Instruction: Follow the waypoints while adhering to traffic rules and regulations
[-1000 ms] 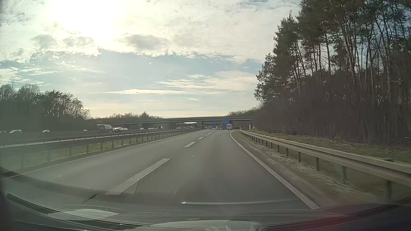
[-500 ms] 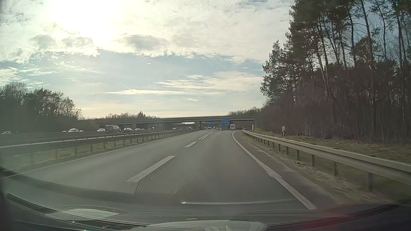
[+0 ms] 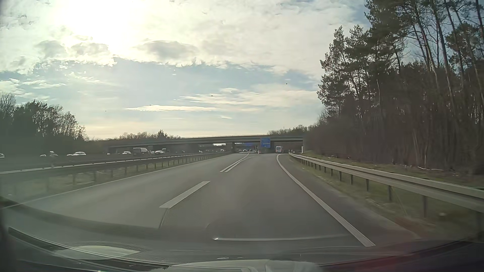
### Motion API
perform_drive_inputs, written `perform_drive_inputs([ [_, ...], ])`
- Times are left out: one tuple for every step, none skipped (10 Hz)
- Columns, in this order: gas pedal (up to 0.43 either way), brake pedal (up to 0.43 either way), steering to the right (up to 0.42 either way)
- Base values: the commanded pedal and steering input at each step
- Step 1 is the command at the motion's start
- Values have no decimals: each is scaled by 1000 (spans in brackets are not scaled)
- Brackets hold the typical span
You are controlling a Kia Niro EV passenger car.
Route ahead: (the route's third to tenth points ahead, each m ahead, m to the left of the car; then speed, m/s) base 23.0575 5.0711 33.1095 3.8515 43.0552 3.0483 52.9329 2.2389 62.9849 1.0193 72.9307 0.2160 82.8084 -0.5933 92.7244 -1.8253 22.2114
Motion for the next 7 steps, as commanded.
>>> perform_drive_inputs([
  [0, 0, 1],
  [0, 0, 2],
  [0, 0, 3],
  [0, 0, 2],
  [0, 0, 2],
  [0, 0, 2],
  [0, 0, 2],
])
